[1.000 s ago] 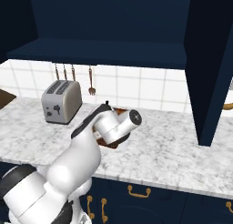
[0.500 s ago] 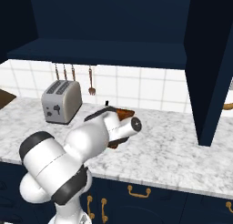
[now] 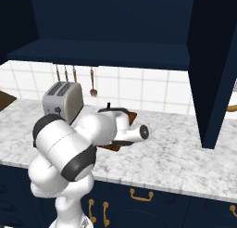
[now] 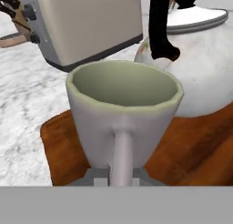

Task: Pick the kettle from the counter and place it on the tray. Then pick the mug from the cabinet and place it on the tray. Then close the cabinet doors.

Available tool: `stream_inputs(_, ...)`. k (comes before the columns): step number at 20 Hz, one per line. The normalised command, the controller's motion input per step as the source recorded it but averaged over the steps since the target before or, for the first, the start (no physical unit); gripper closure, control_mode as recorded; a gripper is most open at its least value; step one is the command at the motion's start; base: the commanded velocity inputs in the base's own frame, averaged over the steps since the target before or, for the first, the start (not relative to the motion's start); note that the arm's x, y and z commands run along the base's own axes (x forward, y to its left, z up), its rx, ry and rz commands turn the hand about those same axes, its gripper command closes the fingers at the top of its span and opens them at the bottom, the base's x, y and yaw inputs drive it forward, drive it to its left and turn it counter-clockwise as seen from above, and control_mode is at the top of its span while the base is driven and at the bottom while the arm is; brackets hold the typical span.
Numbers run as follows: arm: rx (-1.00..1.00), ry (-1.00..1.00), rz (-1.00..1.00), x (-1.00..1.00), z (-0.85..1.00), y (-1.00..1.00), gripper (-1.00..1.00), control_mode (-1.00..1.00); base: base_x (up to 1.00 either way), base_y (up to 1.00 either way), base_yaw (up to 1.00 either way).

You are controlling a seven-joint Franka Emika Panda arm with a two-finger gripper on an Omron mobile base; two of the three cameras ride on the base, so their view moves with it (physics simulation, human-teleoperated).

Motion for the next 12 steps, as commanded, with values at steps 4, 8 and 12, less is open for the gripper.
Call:
stream_inputs(4, 0.07, -0.02, 0.0, 0.13, -0.22, 0.0, 1.0, -1.0, 0.0, 0.0, 0.0)
stream_inputs(8, 0.0, 0.0, 0.0, 0.05, -0.22, 0.0, 1.0, -1.0, 0.0, 0.0, 0.0)
stream_inputs(12, 0.0, 0.0, 0.0, 0.0, -0.05, 0.0, -1.0, -1.0, 0.0, 0.0, 0.0)
